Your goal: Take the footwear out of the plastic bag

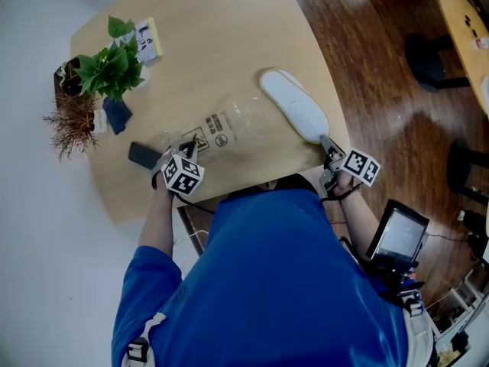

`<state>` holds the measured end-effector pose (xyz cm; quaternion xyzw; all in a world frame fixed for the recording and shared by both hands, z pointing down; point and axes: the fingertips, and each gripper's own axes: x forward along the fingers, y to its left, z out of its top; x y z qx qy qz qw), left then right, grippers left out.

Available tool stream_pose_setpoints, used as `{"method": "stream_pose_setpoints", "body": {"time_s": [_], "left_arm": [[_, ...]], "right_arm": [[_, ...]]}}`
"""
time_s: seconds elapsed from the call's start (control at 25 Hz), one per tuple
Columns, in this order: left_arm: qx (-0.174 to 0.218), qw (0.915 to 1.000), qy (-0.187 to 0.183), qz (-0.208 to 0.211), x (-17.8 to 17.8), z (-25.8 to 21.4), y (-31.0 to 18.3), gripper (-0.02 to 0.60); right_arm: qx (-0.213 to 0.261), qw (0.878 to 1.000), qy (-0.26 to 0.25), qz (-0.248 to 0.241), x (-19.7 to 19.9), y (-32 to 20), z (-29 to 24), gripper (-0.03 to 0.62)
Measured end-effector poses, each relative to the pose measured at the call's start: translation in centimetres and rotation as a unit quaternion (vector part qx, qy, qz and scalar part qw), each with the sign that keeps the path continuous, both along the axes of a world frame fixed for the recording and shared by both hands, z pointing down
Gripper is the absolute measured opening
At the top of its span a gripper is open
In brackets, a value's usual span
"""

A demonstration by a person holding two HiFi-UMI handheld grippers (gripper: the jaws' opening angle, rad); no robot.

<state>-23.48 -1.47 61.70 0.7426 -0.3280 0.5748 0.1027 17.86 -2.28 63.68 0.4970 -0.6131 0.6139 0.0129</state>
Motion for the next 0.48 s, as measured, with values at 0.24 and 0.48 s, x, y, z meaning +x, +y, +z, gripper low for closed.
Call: {"method": "stream_pose_setpoints", "body": {"time_s": [0.24,0.48], "left_arm": [[0.012,0.9998,0.014,-0.001,0.05,-0.30,-0.03,0.050],[0.030,0.9992,0.027,0.003,0.36,-0.95,-0.46,0.066]], "right_arm": [[0.007,1.000,0.008,-0.005,-0.25,0.10,-0.21,0.100],[0.024,1.000,0.002,-0.010,-0.21,-0.04,-0.94,0.143]]}}
